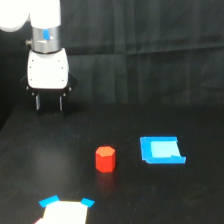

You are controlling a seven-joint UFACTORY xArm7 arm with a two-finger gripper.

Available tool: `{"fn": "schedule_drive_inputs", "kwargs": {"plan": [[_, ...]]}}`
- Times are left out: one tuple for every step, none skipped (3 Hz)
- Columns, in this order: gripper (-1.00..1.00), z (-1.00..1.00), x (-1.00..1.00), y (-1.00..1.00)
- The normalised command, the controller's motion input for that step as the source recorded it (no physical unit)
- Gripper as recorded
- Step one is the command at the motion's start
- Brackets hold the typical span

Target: Pick up the red object from the table

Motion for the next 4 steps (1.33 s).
{"fn": "schedule_drive_inputs", "kwargs": {"plan": [[1.00, -0.72, 0.71, -1.00], [1.00, -0.39, 1.00, -0.96], [1.00, -0.02, 1.00, -0.91], [1.00, 0.08, 0.97, -0.89]]}}
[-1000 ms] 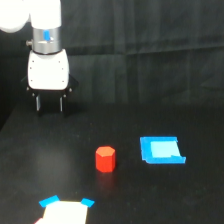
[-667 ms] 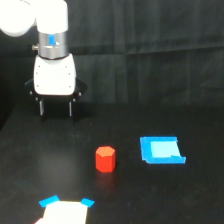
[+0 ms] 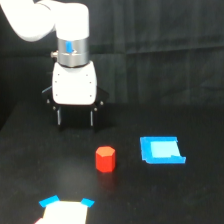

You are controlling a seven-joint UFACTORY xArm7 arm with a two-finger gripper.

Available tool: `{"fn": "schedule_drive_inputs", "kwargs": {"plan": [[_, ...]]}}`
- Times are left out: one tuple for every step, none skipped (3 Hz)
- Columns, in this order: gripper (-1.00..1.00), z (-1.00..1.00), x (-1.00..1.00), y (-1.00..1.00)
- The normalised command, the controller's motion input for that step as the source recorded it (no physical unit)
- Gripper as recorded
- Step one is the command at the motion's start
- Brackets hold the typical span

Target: Pick up the red object from the table

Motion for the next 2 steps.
{"fn": "schedule_drive_inputs", "kwargs": {"plan": [[0.98, -0.40, 1.00, -1.00], [1.00, -0.01, 0.86, -1.00]]}}
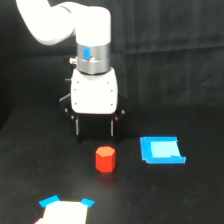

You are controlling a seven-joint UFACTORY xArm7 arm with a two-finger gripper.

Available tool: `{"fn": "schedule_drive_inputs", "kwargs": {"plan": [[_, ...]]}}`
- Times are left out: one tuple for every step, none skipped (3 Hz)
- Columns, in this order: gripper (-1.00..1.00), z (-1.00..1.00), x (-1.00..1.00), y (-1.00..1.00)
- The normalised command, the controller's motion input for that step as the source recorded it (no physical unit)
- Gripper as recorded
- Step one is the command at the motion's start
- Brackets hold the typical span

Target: Pick up the red object from the table

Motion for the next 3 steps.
{"fn": "schedule_drive_inputs", "kwargs": {"plan": [[0.79, -0.17, 0.57, -1.00], [1.00, -0.17, 0.20, -1.00], [1.00, -0.63, -0.80, -1.00]]}}
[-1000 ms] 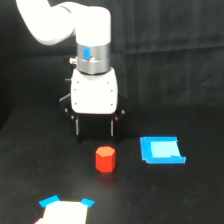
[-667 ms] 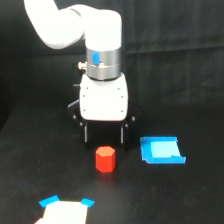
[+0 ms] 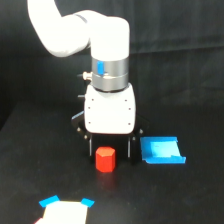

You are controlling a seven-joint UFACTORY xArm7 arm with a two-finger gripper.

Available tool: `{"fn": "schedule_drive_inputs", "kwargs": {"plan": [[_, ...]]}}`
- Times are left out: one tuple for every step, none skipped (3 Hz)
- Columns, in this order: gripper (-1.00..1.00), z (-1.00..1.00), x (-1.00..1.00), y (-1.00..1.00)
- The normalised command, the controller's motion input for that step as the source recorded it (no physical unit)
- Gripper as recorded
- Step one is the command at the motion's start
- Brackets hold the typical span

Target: Pick up the red object from the table

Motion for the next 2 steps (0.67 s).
{"fn": "schedule_drive_inputs", "kwargs": {"plan": [[1.00, -1.00, -1.00, -1.00], [-1.00, -0.05, 0.04, 0.41]]}}
